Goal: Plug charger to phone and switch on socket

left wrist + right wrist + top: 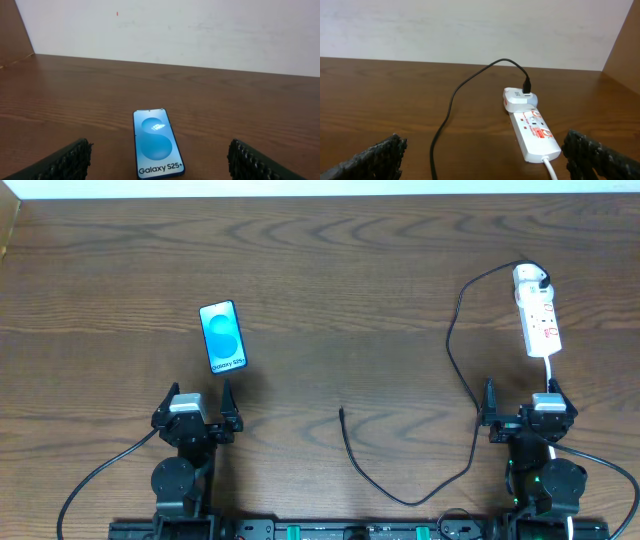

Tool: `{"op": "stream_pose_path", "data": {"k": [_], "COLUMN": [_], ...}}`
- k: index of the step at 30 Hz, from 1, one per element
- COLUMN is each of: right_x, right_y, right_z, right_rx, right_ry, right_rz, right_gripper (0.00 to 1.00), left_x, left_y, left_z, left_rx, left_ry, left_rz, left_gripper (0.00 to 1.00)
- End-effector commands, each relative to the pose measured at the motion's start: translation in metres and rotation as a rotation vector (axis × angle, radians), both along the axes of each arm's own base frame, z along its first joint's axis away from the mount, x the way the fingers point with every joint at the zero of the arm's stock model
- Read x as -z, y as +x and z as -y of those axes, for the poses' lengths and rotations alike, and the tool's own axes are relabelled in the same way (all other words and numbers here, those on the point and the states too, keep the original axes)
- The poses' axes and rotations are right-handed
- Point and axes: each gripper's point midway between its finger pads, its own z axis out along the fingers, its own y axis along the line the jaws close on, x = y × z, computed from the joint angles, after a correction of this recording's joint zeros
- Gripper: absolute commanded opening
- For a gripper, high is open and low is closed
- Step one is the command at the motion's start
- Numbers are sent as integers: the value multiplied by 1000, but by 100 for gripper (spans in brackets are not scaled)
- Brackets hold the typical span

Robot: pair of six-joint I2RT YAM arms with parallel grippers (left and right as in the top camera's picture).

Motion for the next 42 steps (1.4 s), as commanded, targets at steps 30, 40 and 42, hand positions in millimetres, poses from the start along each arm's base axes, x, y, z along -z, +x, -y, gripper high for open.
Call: {"op": "stream_pose_path", "data": {"k": [30, 40, 42], "right_x": [1, 1, 1], "right_y": [0, 0, 0], "right_z": [1, 1, 1], "right_rx": [7, 7, 7], "right_ry": [-13, -14, -14], "right_rz": [-3, -3, -3], "right_gripper": [99, 99, 99], "left_x": [17, 10, -1], "left_y": [-1, -1, -2], "left_z": [-2, -2, -2], "left_rx": [-9, -7, -8], "left_ry": [4, 3, 4], "left_rz": [-49, -32, -9], "left_gripper": [87, 87, 87]}}
